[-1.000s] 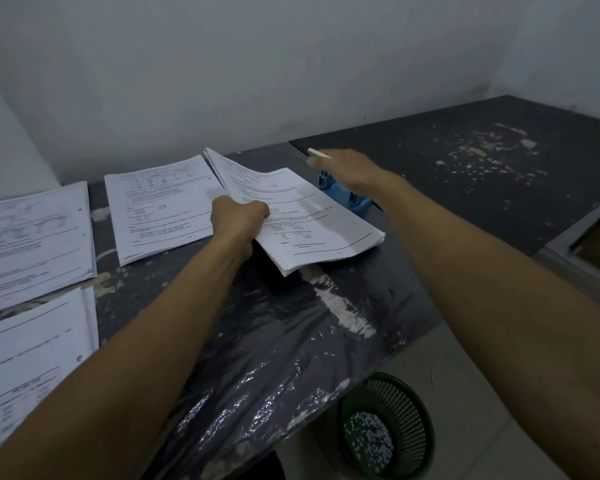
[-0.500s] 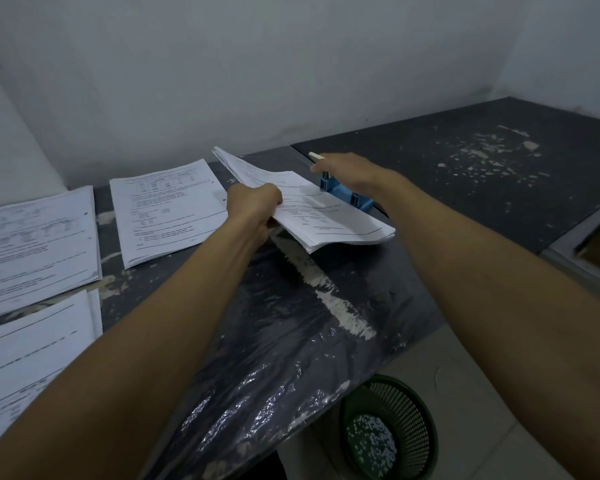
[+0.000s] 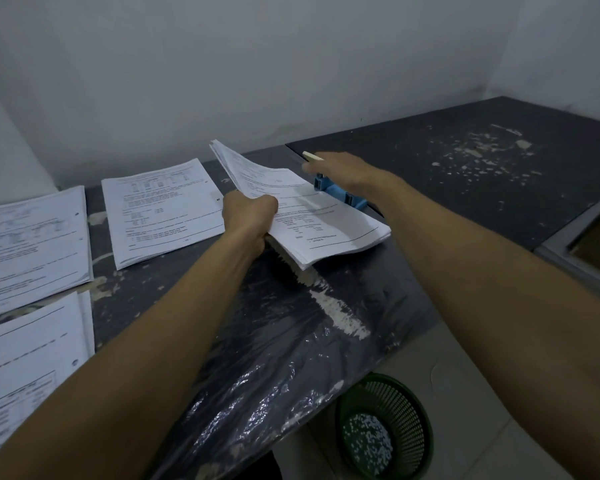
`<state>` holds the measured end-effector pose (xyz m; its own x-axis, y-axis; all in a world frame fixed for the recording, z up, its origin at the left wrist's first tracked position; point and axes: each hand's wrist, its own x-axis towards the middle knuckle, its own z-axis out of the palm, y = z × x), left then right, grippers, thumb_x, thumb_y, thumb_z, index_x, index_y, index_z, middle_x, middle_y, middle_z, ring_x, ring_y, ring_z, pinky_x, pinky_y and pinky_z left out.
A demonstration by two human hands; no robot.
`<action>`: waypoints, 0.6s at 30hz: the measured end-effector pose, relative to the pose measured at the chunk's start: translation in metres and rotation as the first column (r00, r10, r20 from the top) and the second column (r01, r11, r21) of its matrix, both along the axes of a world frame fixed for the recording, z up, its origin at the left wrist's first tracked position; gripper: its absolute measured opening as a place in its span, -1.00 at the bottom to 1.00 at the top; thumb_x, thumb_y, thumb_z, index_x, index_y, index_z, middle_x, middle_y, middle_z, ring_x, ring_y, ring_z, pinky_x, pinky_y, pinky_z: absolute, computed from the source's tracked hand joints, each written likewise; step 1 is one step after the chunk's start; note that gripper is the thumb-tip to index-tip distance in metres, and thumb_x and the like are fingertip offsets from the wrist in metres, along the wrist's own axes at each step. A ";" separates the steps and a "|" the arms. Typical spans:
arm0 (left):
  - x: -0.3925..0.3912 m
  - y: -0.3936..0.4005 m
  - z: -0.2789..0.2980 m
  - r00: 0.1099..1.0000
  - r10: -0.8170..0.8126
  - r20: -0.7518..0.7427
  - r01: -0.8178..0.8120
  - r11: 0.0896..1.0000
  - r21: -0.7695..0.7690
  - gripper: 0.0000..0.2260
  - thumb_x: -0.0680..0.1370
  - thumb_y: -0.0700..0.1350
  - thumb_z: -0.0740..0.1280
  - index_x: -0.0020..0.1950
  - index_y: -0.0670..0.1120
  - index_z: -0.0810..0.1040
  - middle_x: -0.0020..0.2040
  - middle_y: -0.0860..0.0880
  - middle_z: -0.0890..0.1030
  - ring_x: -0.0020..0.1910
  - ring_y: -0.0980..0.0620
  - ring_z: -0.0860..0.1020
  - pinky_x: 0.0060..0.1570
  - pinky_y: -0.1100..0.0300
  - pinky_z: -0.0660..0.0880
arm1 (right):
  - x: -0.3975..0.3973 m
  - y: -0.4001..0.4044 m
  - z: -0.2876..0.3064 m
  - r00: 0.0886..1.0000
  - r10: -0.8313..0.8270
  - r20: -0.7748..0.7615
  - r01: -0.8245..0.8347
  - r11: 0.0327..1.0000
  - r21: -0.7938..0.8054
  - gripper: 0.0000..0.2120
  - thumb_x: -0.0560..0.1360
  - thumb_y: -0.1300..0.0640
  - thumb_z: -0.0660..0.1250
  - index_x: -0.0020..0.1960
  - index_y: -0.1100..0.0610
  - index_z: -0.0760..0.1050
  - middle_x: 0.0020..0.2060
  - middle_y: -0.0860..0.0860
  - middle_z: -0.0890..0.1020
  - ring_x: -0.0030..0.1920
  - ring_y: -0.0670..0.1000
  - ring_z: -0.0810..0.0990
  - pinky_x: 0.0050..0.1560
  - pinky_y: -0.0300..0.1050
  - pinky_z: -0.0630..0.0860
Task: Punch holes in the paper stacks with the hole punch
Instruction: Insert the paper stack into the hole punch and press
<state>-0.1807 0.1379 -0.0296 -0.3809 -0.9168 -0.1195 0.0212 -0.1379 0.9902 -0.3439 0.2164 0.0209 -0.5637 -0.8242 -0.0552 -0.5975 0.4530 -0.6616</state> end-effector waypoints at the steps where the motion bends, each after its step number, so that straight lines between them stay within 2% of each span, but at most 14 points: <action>1: 0.000 -0.001 0.000 1.000 -0.001 0.004 0.001 1.000 -0.009 -0.74 0.45 -0.39 0.34 -0.10 -0.02 0.47 -0.20 0.11 0.56 -0.13 -0.04 0.65 -0.19 0.09 0.67 | -0.001 0.003 -0.003 1.000 -0.018 -0.016 0.017 0.999 -0.046 -0.34 0.45 -0.21 0.32 0.46 0.05 0.36 0.41 0.06 0.44 0.12 -0.08 0.52 0.00 -0.03 0.36; 3: 0.000 -0.001 0.000 1.000 -0.006 0.006 0.006 1.000 -0.021 -0.72 0.45 -0.38 0.34 -0.17 0.02 0.45 -0.19 0.12 0.56 -0.11 -0.04 0.65 -0.15 0.07 0.67 | 0.001 0.015 -0.011 0.995 -0.100 0.002 0.098 0.973 -0.209 -0.21 0.36 -0.06 0.43 0.54 -0.01 0.25 0.47 0.00 0.38 0.07 -0.21 0.48 0.05 -0.09 0.33; 6: 0.001 0.000 -0.001 1.000 -0.016 0.006 0.016 1.000 -0.019 -0.77 0.46 -0.38 0.34 -0.08 -0.05 0.49 -0.17 0.12 0.57 -0.11 -0.03 0.65 -0.18 0.12 0.66 | -0.003 0.030 -0.034 0.958 -0.286 -0.023 0.251 0.874 -0.416 -0.25 0.35 0.17 0.43 0.50 0.02 0.29 0.43 0.01 0.41 0.34 0.00 0.43 0.18 -0.15 0.39; 9: 0.003 0.000 -0.004 0.999 -0.024 0.022 0.024 1.000 -0.004 -0.73 0.45 -0.38 0.34 0.06 -0.09 0.53 -0.06 0.01 0.63 -0.10 -0.04 0.65 -0.15 0.11 0.66 | -0.008 0.043 -0.059 0.920 -0.390 0.029 0.373 0.853 -0.365 -0.28 0.40 0.28 0.47 0.49 0.04 0.29 0.39 0.02 0.45 0.32 0.04 0.47 0.17 -0.19 0.43; 13: 0.006 -0.001 -0.007 0.998 -0.019 0.066 0.020 1.000 -0.006 -0.63 0.44 -0.38 0.35 0.24 -0.21 0.55 0.08 -0.07 0.63 -0.01 -0.09 0.64 -0.03 0.03 0.66 | -0.010 0.051 -0.078 0.912 -0.388 0.132 0.410 0.852 -0.325 -0.42 0.39 0.23 0.53 0.36 0.01 0.43 0.24 -0.03 0.58 0.14 -0.06 0.55 0.08 -0.24 0.45; 15: 0.007 -0.002 -0.006 0.998 -0.024 0.059 0.024 1.000 -0.007 -0.61 0.45 -0.38 0.36 0.26 -0.21 0.53 0.08 -0.05 0.61 -0.01 -0.09 0.63 -0.08 0.07 0.65 | -0.011 0.051 -0.077 0.898 -0.400 0.185 0.440 0.831 -0.341 -0.42 0.36 0.26 0.55 0.31 0.01 0.47 0.22 -0.04 0.59 0.08 -0.09 0.53 0.06 -0.25 0.46; 18: 0.006 -0.002 -0.004 0.999 -0.017 0.037 0.017 1.000 0.019 -0.65 0.44 -0.38 0.37 0.20 -0.16 0.47 0.00 -0.03 0.58 -0.07 -0.05 0.63 -0.23 0.16 0.62 | -0.016 0.051 -0.073 0.877 -0.381 0.292 0.466 0.822 -0.327 -0.38 0.30 0.38 0.57 0.28 0.05 0.50 0.22 0.00 0.59 0.14 -0.03 0.55 0.18 -0.16 0.53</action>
